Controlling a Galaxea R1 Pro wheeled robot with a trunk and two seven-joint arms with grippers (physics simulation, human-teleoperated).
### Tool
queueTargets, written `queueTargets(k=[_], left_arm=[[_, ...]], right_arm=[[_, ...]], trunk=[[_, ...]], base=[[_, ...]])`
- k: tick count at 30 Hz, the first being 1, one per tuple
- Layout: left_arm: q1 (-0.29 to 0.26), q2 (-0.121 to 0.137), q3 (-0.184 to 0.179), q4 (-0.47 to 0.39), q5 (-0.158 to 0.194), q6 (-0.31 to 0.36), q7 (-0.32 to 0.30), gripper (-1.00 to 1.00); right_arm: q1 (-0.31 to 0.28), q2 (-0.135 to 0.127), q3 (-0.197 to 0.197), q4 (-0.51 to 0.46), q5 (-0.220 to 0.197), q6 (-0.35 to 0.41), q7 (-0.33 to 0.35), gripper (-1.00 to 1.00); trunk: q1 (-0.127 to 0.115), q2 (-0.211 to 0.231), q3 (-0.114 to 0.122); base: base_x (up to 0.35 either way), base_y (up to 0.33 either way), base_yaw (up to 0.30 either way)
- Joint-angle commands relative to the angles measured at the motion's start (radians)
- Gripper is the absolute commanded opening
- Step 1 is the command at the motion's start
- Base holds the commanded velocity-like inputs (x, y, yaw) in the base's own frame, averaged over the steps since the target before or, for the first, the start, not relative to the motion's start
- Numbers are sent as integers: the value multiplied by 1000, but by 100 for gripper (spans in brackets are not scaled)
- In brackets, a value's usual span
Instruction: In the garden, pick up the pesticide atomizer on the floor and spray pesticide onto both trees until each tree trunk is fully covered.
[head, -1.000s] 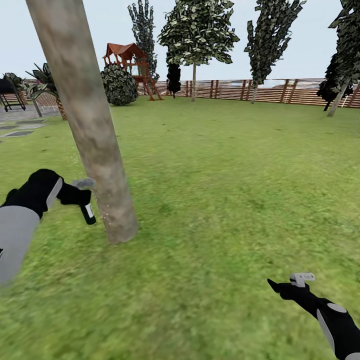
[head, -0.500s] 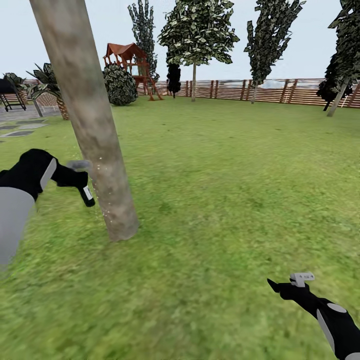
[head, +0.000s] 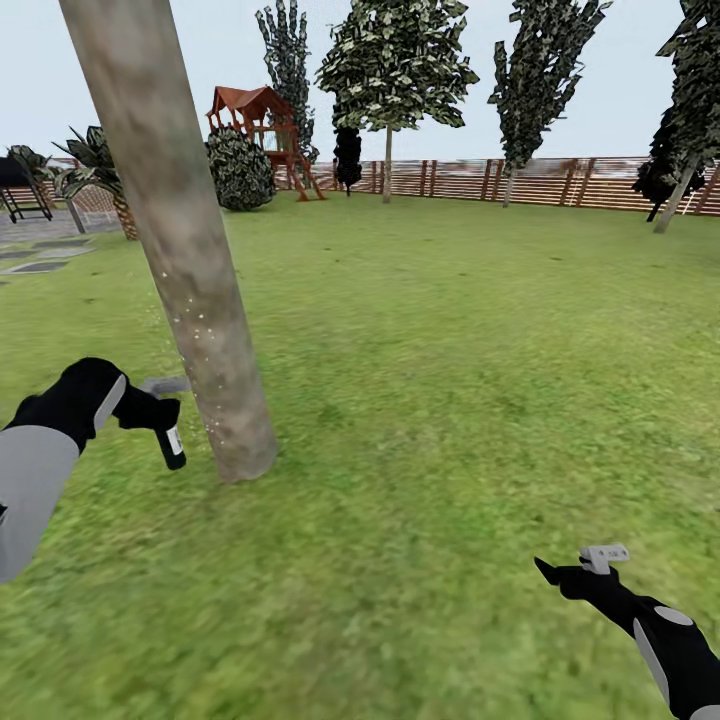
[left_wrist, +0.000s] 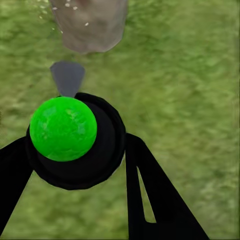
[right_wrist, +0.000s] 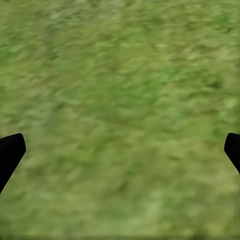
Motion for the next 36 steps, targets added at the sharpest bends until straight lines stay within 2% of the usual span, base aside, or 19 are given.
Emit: queueTargets(k=[1, 3, 8, 12, 13, 15, 19, 21, 23, 27, 29, 32, 36], left_arm=[[-3, 2, -6, -1, -2, 2, -5, -100], [-10, 2, -5, -4, -2, 4, -3, -100], [-140, 0, -9, -4, -2, 16, -3, -100], [-140, -2, -14, 0, -1, 15, -4, -100], [-130, -3, -13, 5, 1, 12, -4, -100], [-53, -6, -9, -2, 8, 5, -6, -100], [53, -8, -4, 1, 13, 3, -18, -100], [106, -20, -2, 0, 14, 1, -21, -100], [136, -32, -2, -1, 14, 0, -21, -100], [155, -49, 1, -5, 14, 0, -22, -100], [152, -49, -1, -9, 14, 2, -24, -100], [129, -45, -2, -45, 25, 10, -61, -100], [0, -35, -3, -60, 38, 20, -85, -100]], right_arm=[[-1, 1, -6, -2, 8, 4, 8, 100], [-1, 1, -6, -2, 8, 5, 8, 100], [-1, 1, -6, -2, 8, 4, 8, 100], [-1, 1, -6, -2, 8, 4, 8, 100], [-1, 1, -6, -2, 8, 4, 8, 100], [-1, 1, -6, -2, 8, 4, 8, 100], [-1, 1, -6, -2, 8, 4, 8, 100], [-1, 1, -6, -2, 8, 4, 8, 100], [-1, 1, -6, -3, 8, 5, 8, 100], [-1, 1, -6, -3, 8, 5, 8, 100], [-1, 1, -6, -3, 8, 5, 8, 100], [-1, 1, -6, -3, 8, 5, 8, 100], [-1, 1, -6, -3, 8, 5, 8, 100]], trunk=[[0, 0, -1], [0, 0, -1], [0, 0, -1], [0, 0, -1], [0, 0, -1], [0, 0, -1], [0, 0, -1], [0, 0, -1], [0, 0, -1], [0, 0, -1], [0, 0, -1], [0, 0, -1], [0, 0, -1]], base=[[0, 0, 0], [0, 0, 0], [0, 0, 0], [0, 0, 0], [0, 0, 0], [0, 0, 0], [0, 0, 0], [0, 0, 0], [0, 0, 0], [0, 0, 0], [0, 0, 0], [0, 0, 0], [0, 0, 0]])
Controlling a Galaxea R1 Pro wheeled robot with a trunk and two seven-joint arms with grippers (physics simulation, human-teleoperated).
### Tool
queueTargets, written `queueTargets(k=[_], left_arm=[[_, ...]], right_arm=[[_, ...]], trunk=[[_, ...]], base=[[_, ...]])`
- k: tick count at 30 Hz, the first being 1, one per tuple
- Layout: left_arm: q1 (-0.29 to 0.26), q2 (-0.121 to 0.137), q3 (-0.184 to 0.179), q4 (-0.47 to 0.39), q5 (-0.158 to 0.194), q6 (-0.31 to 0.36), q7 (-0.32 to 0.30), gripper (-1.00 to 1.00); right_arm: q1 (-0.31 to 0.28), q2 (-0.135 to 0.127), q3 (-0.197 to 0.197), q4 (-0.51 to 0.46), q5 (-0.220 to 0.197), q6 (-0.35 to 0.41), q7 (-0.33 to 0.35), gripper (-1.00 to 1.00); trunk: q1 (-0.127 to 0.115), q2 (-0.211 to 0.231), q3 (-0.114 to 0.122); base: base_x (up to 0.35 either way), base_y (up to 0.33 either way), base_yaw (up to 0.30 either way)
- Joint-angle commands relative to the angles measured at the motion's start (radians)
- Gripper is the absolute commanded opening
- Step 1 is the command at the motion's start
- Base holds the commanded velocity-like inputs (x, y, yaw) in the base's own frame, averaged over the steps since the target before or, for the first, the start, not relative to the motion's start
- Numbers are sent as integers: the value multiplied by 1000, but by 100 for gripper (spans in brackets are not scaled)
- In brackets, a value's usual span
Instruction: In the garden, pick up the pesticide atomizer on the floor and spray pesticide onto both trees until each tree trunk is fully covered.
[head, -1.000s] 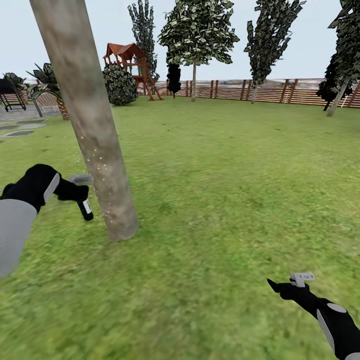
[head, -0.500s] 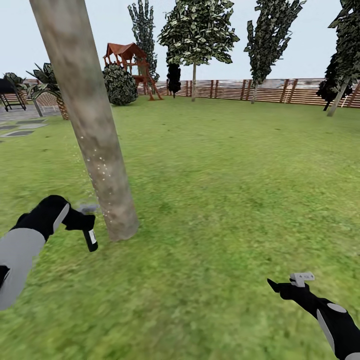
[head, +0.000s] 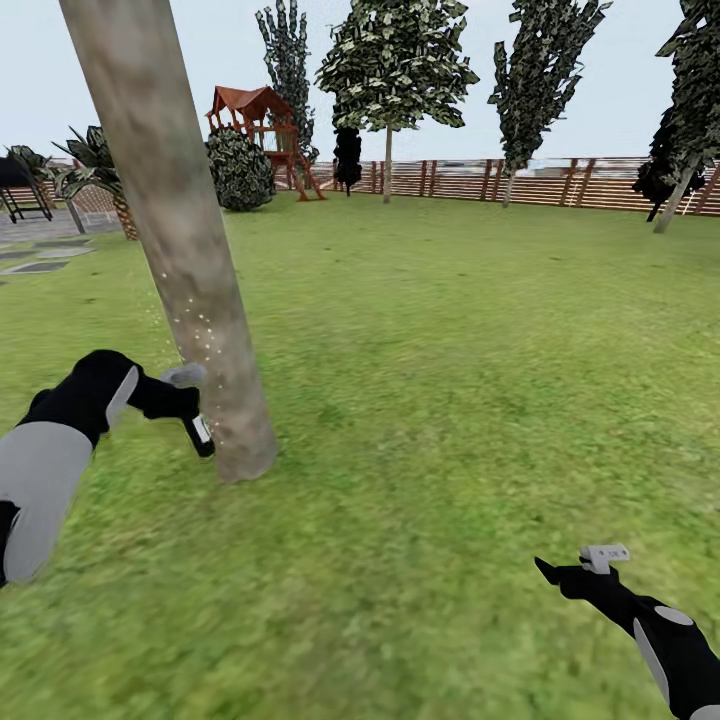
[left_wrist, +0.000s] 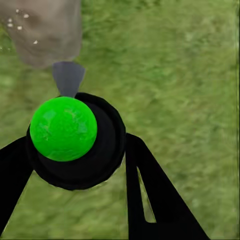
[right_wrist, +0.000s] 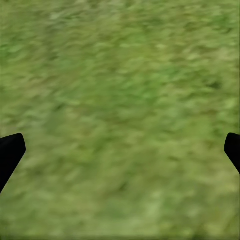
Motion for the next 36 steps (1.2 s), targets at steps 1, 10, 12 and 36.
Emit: queueTargets(k=[1, 10, 12, 36], left_arm=[[-26, 2, -7, 0, -3, 3, -3, -100], [-79, 28, -18, 12, -9, 10, -3, -100], [-8, 29, -18, 0, -12, 1, 3, -100], [316, -91, -5, 156, 141, -342, 348, -100]], right_arm=[[-1, 1, -7, -2, 8, 5, 8, 100], [-1, 1, -7, -2, 8, 5, 8, 100], [-1, 1, -6, -2, 8, 5, 8, 100], [-1, 2, -5, 4, 10, 2, 7, 100]], trunk=[[0, 0, -1], [0, 0, -1], [0, 0, -1], [0, 0, -1]], base=[[0, 0, 0], [0, 0, 0], [0, 0, 0], [0, -4, 0]])
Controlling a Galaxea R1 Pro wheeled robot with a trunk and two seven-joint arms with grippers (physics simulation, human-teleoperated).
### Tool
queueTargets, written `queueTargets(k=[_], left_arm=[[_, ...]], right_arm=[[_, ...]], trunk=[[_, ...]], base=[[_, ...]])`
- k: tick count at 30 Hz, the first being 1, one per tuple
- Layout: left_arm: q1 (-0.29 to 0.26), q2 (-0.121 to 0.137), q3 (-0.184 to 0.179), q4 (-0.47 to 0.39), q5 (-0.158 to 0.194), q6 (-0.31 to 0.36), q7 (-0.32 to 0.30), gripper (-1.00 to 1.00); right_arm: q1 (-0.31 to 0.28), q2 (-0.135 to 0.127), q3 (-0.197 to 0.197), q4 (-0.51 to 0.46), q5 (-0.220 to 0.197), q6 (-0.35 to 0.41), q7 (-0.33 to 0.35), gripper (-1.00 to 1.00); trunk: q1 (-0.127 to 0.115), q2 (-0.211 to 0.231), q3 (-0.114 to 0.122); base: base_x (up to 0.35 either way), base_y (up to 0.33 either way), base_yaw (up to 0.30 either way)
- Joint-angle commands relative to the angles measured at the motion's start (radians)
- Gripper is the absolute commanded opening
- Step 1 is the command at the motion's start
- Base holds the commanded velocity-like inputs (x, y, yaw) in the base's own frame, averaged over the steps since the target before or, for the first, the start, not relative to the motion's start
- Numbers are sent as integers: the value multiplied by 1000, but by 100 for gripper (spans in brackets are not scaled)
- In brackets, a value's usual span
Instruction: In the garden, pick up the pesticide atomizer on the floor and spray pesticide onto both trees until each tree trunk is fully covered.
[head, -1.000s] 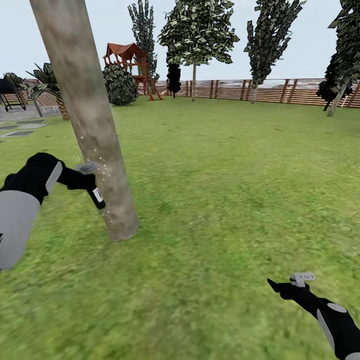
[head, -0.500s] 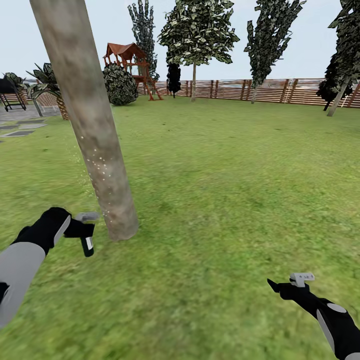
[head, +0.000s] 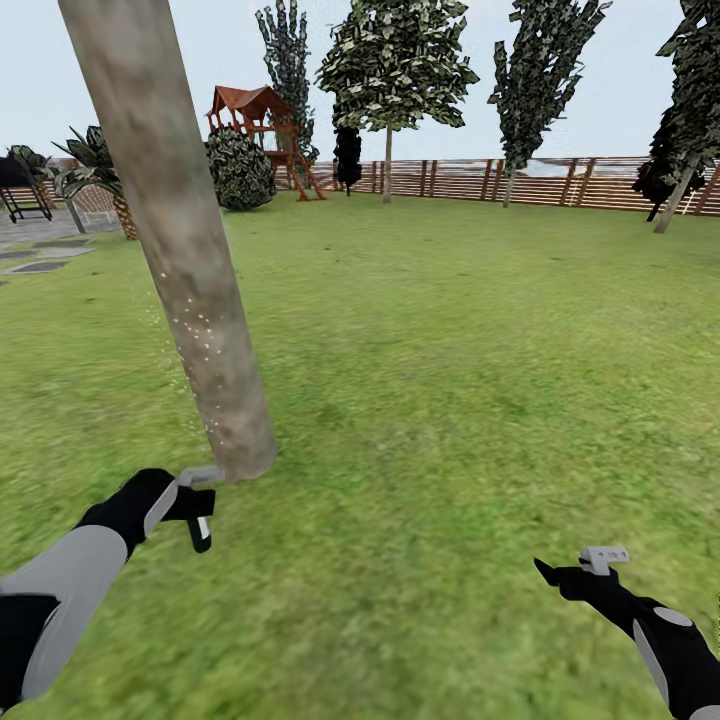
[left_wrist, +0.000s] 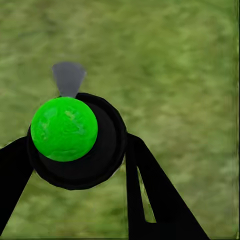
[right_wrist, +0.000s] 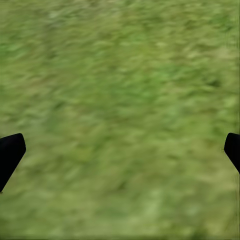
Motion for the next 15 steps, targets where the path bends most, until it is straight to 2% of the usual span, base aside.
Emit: queueTargets(k=[1, 4, 8, 10, 15], left_arm=[[2, 0, -8, 0, 14, 4, 1, -100], [6, -2, -8, -3, 39, 2, 0, -100], [7, -3, -8, -3, 45, 1, 0, -100], [7, -16, -8, -2, 46, 1, 0, -100], [7, -15, -8, 0, 46, 1, 0, -100]], right_arm=[[-1, 1, -7, -2, 8, 4, 8, 100], [-1, 0, -7, -3, 8, 4, 7, 100], [-1, 0, -7, -2, 8, 2, 5, 100], [-1, 0, -7, -2, 8, 2, 5, 100], [-1, 0, -7, -2, 8, 2, 5, 100]], trunk=[[0, 0, -1], [0, 0, -1], [0, 0, -1], [0, 0, -1], [0, 0, -1]], base=[[0, -155, 0], [38, -236, 0], [90, -267, 80], [109, -270, 237], [212, -211, 267]])
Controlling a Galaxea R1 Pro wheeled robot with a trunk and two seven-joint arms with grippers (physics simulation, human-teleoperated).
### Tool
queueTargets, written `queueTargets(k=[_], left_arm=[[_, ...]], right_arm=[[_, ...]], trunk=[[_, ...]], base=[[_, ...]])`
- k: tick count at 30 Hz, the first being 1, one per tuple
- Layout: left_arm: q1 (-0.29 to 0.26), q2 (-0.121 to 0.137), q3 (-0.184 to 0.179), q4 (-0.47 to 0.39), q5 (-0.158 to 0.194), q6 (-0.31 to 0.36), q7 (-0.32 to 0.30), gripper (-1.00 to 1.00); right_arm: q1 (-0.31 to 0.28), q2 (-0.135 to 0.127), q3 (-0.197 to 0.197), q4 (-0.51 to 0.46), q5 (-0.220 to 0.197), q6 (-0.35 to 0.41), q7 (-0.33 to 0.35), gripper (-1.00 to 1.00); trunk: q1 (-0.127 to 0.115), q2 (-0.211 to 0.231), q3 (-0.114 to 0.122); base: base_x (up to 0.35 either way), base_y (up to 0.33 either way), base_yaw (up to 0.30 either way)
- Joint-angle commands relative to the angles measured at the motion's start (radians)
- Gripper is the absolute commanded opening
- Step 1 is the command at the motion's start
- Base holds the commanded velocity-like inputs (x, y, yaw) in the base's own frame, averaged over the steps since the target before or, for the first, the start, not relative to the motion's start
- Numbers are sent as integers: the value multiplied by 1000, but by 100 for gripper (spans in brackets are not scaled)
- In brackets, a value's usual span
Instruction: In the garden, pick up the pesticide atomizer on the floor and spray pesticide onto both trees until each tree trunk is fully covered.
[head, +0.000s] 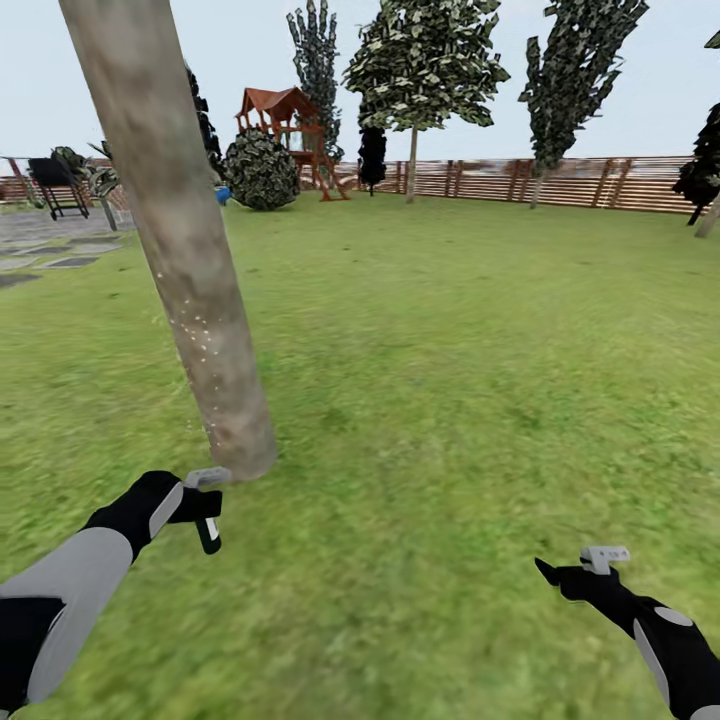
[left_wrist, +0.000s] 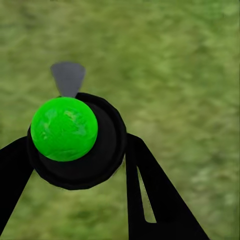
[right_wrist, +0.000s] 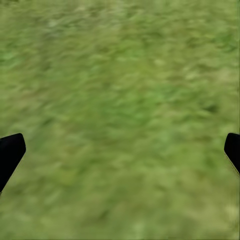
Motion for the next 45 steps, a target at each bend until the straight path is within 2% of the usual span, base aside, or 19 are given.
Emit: queueTargets(k=[1, 12, 27, 30, 31, 32, 33, 35, 37, 45], left_arm=[[-1, 1, -8, 0, 9, 4, 1, -100], [-1, -2, -8, 1, 12, 4, 1, -100], [-1, -1, -8, 5, 9, 4, 17, -100], [-1, -25, -7, 7, 22, 3, 40, -100], [-1, -31, -7, 7, 28, 3, 81, -100], [-1, -35, -7, 7, 85, 1, 135, -100], [-1, -36, -8, 7, 113, -3, 141, -100], [-1, -38, -8, 9, 139, -32, 148, -100], [1, -39, -8, 10, 138, -56, 151, -100], [1, -39, -10, 10, 133, -60, 161, -100]], right_arm=[[0, 1, -6, -2, 8, 4, 8, 100], [0, 1, -6, -2, 8, 4, 8, 100], [0, 1, -6, -1, 8, 4, 8, 100], [0, 1, -6, -1, 8, 4, 8, 100], [0, 1, -6, -1, 8, 4, 8, 100], [0, 1, -6, -1, 8, 4, 8, 100], [0, 1, -6, -1, 8, 4, 9, 100], [0, 1, -6, -1, 8, 5, 9, 100], [0, 1, -6, -2, 7, 5, 9, 100], [0, 1, -6, -2, 7, 5, 9, 100]], trunk=[[0, 0, -1], [0, 0, -1], [0, 0, -1], [0, 0, -1], [0, 0, -1], [0, 0, -1], [0, 0, -1], [0, 0, -1], [0, 0, -1], [0, 0, -1]], base=[[271, -165, 127], [287, -139, 21], [153, -128, 251], [1, -1, 34], [0, 0, 7], [0, 0, 1], [0, 0, 0], [0, 0, 0], [74, -44, 0], [147, -197, 101]])
